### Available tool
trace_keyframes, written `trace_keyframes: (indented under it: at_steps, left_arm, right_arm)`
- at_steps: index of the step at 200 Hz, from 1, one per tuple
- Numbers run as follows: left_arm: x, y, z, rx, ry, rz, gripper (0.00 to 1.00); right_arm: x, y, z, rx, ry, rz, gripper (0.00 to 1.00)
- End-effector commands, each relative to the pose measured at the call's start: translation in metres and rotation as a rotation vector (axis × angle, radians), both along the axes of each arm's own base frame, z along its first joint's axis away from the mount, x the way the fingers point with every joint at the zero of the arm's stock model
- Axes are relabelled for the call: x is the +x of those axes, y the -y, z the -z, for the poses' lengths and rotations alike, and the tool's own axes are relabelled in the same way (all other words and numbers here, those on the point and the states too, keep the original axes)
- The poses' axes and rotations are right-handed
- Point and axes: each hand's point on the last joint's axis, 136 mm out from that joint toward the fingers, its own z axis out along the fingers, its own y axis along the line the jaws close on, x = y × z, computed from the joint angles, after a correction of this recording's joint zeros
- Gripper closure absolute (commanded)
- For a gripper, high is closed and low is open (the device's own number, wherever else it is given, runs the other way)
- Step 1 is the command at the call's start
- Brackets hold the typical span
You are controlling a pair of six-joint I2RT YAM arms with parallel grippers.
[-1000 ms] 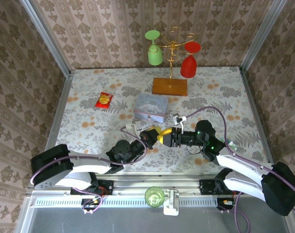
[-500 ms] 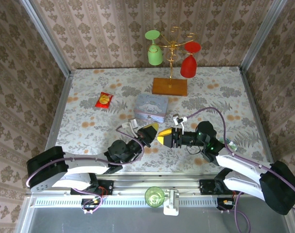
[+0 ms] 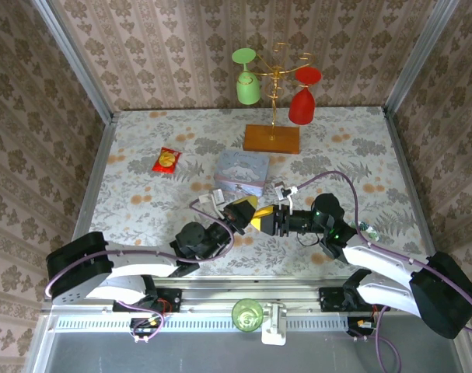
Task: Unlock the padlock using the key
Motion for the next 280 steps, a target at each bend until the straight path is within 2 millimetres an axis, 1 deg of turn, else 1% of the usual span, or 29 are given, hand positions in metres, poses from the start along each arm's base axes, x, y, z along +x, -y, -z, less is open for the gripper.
trace_keyframes:
  at_steps: [1,14,23,42,67,79,85,93,96,108,130,136,139,141,150,156,165,170,178,189,198,212,232,259,270,280]
  left_arm:
    - [-0.006,0.01,-0.016,-0.028,0.041,0.036,1.0]
    - [-0.007,0.012,-0.015,-0.022,0.045,0.049,1.0]
    - [-0.006,0.012,-0.011,-0.014,0.037,0.046,1.0]
    - [-0.005,0.009,-0.003,-0.007,0.017,0.038,1.0]
    - [-0.005,0.004,0.0,-0.014,0.013,0.028,1.0]
    - [-0.004,0.001,0.002,-0.006,0.016,0.017,1.0]
    - [-0.004,0.0,0.002,-0.005,0.015,0.012,0.9]
    - [-0.002,-0.004,0.005,0.0,0.012,0.003,0.68]
    - [-0.002,-0.005,0.004,0.0,0.014,-0.001,0.63]
    - [0.001,-0.015,0.004,0.0,0.019,-0.019,0.4]
    - [0.008,-0.034,0.001,0.024,0.016,-0.041,0.24]
    - [0.01,-0.038,0.002,0.049,-0.001,-0.042,0.19]
    - [0.012,-0.038,0.007,0.082,-0.017,-0.035,0.18]
    - [0.012,-0.039,0.006,0.086,-0.022,-0.031,0.17]
    - [0.013,-0.04,0.01,0.178,-0.045,-0.003,0.17]
    - [0.01,-0.038,0.013,0.243,-0.046,0.034,0.19]
    - [0.007,-0.038,0.012,0.3,-0.055,0.073,0.22]
    - [0.006,-0.038,0.015,0.331,-0.066,0.097,0.24]
    - [0.002,-0.036,0.021,0.361,-0.094,0.145,0.27]
    - [0.0,-0.033,0.032,0.391,-0.157,0.214,0.35]
    - [-0.005,-0.029,0.041,0.397,-0.201,0.279,0.4]
    - [-0.011,-0.021,0.049,0.377,-0.235,0.357,0.49]
    - [-0.016,-0.011,0.054,0.366,-0.269,0.419,0.54]
    - [-0.018,-0.008,0.043,0.291,-0.243,0.433,0.56]
    - [-0.018,-0.008,0.044,0.292,-0.247,0.438,0.57]
    - [-0.02,-0.009,0.05,0.322,-0.265,0.442,0.58]
  right_arm:
    - [0.001,-0.005,-0.024,0.056,0.06,-0.019,0.66]
    - [0.002,-0.005,-0.026,0.064,0.062,-0.018,0.69]
    - [0.002,-0.005,-0.027,0.067,0.063,-0.017,0.72]
    - [0.002,-0.004,-0.028,0.068,0.068,-0.01,0.85]
    - [-0.001,-0.003,-0.02,0.052,0.054,-0.019,0.98]
    - [-0.003,-0.002,-0.012,0.024,0.045,-0.024,1.0]
    - [-0.004,-0.002,-0.007,0.003,0.037,-0.023,1.0]
    - [-0.005,-0.001,0.001,-0.036,0.025,-0.022,1.0]
    - [-0.005,0.0,0.005,-0.054,0.021,-0.023,1.0]
    - [-0.009,0.002,0.017,-0.128,0.005,-0.035,1.0]
    - [-0.017,0.008,0.032,-0.237,-0.004,-0.057,1.0]
    - [-0.019,0.009,0.035,-0.261,-0.01,-0.067,1.0]
    - [-0.019,0.009,0.036,-0.271,-0.011,-0.07,1.0]
    - [-0.02,0.01,0.037,-0.278,-0.016,-0.072,1.0]
    - [-0.022,0.011,0.038,-0.305,-0.016,-0.082,1.0]
    - [-0.022,0.012,0.04,-0.322,-0.015,-0.085,1.0]
    - [-0.022,0.011,0.04,-0.328,-0.012,-0.087,1.0]
    - [-0.022,0.011,0.04,-0.327,-0.017,-0.095,1.0]
    - [-0.022,0.008,0.04,-0.329,-0.024,-0.106,1.0]
    - [-0.024,0.004,0.041,-0.341,-0.026,-0.127,1.0]
    - [-0.025,0.0,0.039,-0.338,-0.014,-0.138,1.0]
    - [-0.025,-0.006,0.037,-0.331,-0.004,-0.152,1.0]
    - [-0.026,-0.013,0.04,-0.351,-0.001,-0.174,1.0]
    - [-0.024,-0.018,0.045,-0.358,-0.01,-0.183,1.0]
    - [-0.023,-0.019,0.045,-0.35,-0.007,-0.182,1.0]
    - [-0.021,-0.019,0.043,-0.336,-0.003,-0.176,1.0]
